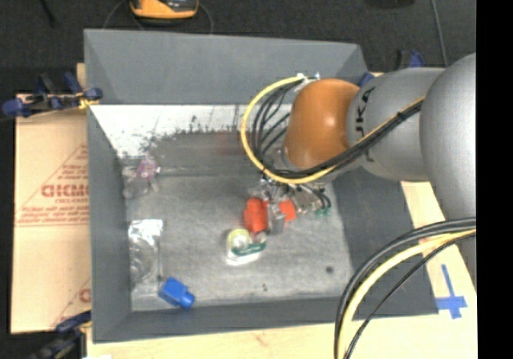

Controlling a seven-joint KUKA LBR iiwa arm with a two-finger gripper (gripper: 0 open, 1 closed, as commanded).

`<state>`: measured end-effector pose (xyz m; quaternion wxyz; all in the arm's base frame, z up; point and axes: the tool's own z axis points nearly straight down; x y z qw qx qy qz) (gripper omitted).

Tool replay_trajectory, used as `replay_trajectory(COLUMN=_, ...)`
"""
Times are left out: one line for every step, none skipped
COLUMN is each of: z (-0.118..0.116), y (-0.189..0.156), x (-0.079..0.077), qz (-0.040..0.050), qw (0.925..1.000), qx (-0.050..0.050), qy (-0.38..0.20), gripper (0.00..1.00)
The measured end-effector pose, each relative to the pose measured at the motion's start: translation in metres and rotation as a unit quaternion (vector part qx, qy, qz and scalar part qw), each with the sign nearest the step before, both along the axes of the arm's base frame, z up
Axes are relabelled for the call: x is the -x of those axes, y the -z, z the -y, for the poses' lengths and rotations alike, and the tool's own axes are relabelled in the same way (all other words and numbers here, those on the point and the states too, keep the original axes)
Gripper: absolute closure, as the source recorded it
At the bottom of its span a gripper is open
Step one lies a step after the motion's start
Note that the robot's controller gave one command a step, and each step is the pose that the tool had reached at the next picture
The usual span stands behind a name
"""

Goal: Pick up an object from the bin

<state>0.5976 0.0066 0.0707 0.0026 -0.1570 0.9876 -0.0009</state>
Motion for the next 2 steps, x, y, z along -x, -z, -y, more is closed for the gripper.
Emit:
replay_trajectory(z=0.007, y=-0.162, x=0.005, qz=0.0040, qw=0.9999, qx=0.000, qy=0.013, gripper=1.00)
replay_trajectory(z=-0.009, y=-0.188, x=-0.027, qz=0.0021, qw=0.9893, qx=0.000, qy=-0.146, gripper=1.00)
